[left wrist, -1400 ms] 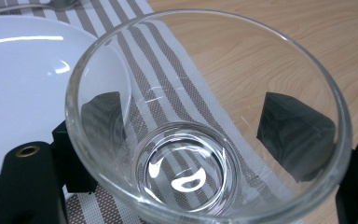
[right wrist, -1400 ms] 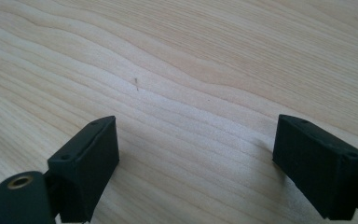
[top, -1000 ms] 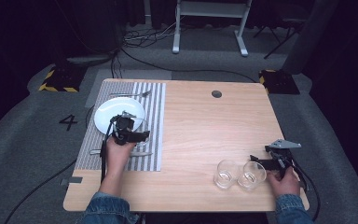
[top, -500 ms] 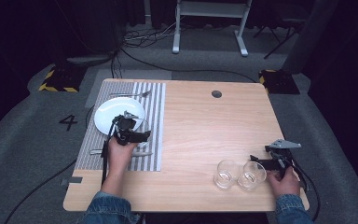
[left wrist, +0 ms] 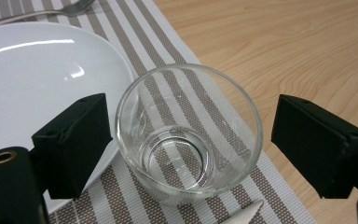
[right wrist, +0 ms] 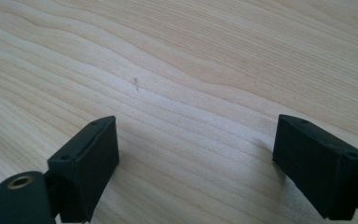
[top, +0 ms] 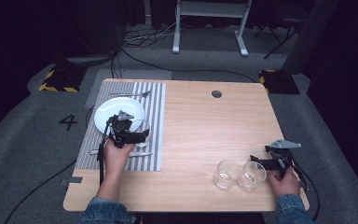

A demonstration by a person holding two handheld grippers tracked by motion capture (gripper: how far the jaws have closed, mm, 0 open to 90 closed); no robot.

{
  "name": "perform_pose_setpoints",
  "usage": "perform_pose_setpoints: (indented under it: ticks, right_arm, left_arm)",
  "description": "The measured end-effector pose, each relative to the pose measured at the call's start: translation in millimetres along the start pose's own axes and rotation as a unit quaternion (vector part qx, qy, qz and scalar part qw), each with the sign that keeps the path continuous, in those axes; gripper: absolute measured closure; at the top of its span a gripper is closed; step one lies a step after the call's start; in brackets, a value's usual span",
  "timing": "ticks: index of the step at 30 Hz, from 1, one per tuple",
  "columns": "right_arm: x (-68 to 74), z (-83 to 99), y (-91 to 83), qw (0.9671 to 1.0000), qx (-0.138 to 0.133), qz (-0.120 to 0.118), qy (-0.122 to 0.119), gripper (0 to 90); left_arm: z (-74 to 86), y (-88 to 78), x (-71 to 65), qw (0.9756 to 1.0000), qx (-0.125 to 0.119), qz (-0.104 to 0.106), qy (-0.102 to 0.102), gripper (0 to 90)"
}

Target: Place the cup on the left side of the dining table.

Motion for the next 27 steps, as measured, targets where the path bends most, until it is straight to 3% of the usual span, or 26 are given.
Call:
perform_pose_setpoints:
  ticks: [10,15,23,27]
  right_arm:
    - [0.0,0.0,0.0,1.0000,0.000,0.000,0.000,14.3]
    - [0.0,0.0,0.0,1.0000,0.000,0.000,0.000,14.4]
    - [-0.1,0.0,0.0,1.0000,0.000,0.000,0.000,14.4]
    - [0.0,0.0,0.0,1.0000,0.000,0.000,0.000,14.3]
  left_arm:
    - [0.6,-44.5,-6.9,0.9990,-0.045,0.003,0.000,11.6]
    - [8.0,-59.6,-11.5,0.9989,-0.045,-0.003,0.010,11.6]
    - [26.3,-87.8,-7.8,0.9983,-0.055,-0.018,0.001,11.6]
    - [37.0,-100.5,-6.0,0.9982,-0.059,-0.004,-0.009,12.2]
Point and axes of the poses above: each handheld gripper's, and its own axes: y roughly forward along the jaws, z roughly out of its underside, x roughly to its left, the point moved 6 cm from there along y, roughly forward along the jaws, and after that the axes turned 3 degrees about x, right-handed, at the moved point
